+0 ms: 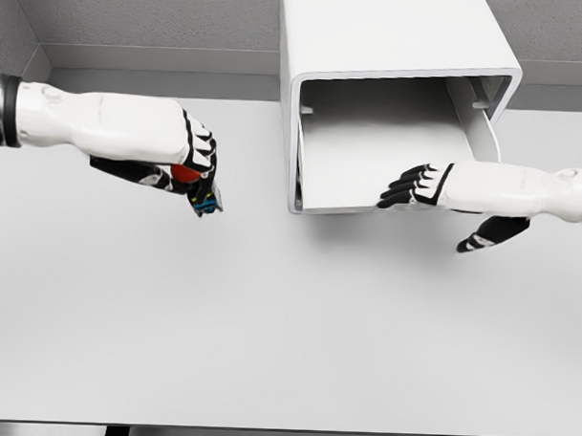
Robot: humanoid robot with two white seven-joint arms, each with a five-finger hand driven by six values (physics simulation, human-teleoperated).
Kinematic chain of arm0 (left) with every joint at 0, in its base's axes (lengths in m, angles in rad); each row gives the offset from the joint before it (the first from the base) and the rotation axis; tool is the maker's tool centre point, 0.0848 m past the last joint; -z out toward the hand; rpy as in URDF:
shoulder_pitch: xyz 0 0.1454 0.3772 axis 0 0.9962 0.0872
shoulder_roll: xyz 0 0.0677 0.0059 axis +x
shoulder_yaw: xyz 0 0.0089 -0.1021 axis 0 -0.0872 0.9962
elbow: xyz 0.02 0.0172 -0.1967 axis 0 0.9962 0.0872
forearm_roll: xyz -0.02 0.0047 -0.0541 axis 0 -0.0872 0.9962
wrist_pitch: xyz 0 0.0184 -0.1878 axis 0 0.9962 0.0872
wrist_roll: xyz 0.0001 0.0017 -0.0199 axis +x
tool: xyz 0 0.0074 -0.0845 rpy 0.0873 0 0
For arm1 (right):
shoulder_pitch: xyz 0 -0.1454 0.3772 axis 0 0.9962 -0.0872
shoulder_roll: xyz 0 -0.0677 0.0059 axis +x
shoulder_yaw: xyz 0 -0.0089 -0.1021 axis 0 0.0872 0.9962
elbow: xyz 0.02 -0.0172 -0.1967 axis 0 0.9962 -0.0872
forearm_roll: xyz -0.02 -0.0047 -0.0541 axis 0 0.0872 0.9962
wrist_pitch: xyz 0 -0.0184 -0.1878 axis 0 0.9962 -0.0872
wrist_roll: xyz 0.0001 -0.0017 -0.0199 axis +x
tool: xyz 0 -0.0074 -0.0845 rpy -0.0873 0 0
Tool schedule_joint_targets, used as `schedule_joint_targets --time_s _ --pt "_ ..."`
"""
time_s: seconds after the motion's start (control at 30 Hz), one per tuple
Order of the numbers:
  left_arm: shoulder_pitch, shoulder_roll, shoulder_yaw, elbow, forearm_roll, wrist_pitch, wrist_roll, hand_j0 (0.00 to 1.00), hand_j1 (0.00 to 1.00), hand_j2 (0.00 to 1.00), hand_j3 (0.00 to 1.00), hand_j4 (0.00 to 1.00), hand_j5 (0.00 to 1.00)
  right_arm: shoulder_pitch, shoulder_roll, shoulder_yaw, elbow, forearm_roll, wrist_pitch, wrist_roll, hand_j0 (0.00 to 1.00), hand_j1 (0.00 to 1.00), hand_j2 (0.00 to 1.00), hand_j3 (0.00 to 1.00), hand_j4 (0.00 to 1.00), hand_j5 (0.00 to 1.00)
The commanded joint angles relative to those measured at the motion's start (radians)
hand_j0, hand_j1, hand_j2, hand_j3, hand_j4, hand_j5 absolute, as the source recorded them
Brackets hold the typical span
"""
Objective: Slide open multi-storey tabletop storage cabinets and put open load switch and slide close multi-storey tabletop storage cabinets
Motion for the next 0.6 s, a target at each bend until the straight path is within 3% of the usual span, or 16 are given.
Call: schedule_joint_targets --time_s 0.0,0.17,0.27,0.57 --pt "-0.003 -0.001 0.001 -0.003 0.018 0.003 0.001 0.40 0.40 0.40 0.40 0.40 0.40 0.000 -0.025 -0.044 0.001 -0.057 0.003 -0.008 1.00 1.00 1.00 1.00 1.00 1.00" --pt "-0.043 -0.004 0.001 -0.003 0.035 0.003 0.001 0.40 0.40 0.40 0.40 0.40 0.40 -0.009 0.031 -0.049 0.110 0.017 0.003 0.006 1.00 1.00 1.00 1.00 1.00 1.00" --pt "-0.054 -0.010 0.000 -0.001 0.035 0.003 0.001 0.40 0.40 0.40 0.40 0.40 0.40 0.002 0.060 -0.040 0.105 0.038 0.003 0.006 1.00 1.00 1.00 1.00 1.00 1.00" --pt "-0.068 -0.059 0.000 0.010 0.032 0.003 0.001 0.40 0.40 0.40 0.40 0.40 0.40 0.025 0.044 -0.032 0.065 0.053 0.003 0.013 1.00 1.00 1.00 1.00 1.00 1.00"
